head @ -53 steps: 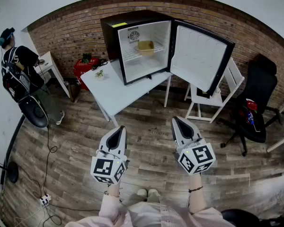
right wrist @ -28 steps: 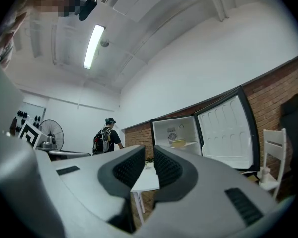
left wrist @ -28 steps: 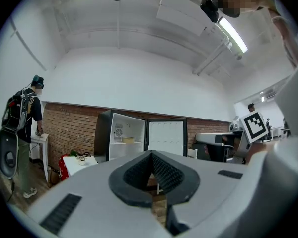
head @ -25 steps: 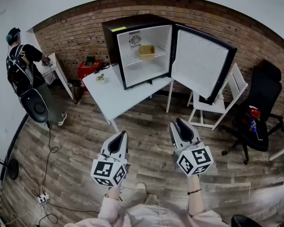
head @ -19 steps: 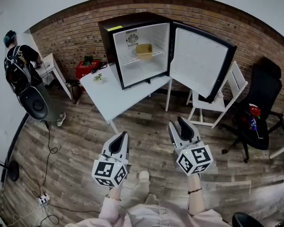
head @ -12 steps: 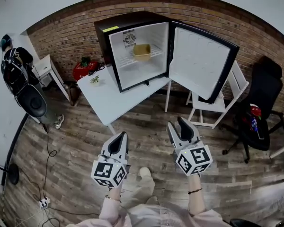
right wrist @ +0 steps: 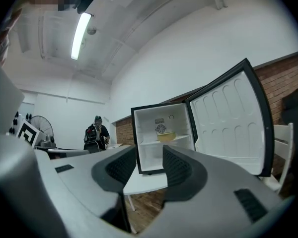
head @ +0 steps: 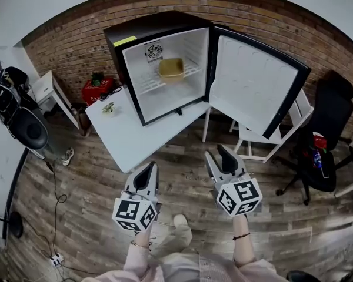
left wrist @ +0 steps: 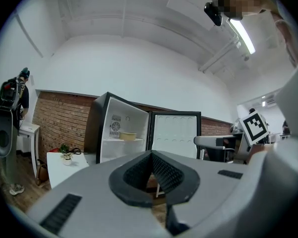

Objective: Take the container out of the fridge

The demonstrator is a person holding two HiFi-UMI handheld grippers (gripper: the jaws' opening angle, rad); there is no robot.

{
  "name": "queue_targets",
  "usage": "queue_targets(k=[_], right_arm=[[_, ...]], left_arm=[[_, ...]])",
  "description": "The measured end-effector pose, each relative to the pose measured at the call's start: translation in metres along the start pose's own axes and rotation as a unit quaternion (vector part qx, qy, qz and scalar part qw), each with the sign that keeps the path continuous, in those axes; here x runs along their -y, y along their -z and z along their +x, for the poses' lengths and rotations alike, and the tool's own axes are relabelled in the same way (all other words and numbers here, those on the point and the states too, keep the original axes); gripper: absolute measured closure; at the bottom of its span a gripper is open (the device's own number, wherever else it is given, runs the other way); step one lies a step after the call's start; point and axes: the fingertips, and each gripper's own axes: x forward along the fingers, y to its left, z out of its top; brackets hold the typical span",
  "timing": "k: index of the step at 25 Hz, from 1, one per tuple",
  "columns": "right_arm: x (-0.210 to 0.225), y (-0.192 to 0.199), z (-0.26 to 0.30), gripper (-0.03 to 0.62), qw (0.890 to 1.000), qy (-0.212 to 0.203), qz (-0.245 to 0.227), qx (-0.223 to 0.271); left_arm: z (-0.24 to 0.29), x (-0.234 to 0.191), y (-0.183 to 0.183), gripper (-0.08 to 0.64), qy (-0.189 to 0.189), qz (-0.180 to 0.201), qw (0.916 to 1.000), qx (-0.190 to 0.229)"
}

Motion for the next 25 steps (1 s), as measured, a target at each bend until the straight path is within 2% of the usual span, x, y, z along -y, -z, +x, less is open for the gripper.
queue_targets(k=[8,14,25], right_arm=[[0.025,0.009,0.071,0.442,1.0,-0.001,0.004,-0.021],[0.037,0.005,0.118,0.442,1.0,-0.008,-0.002,-0.014],[0.055,0.016,0.165,0.431,0.999,-0.005,-0.011,-0.03]], left_arm=[[0.061,-0.043,0.003,0.571,0.004,-0.011,0.9998,-0.013],[0.103,-0.073,-0.003,0.571,0.005,-0.013,0.9998,-0.011],[0.145,-0.094,0.004,0.571,0.017,-0.023,0.9994,-0.019]])
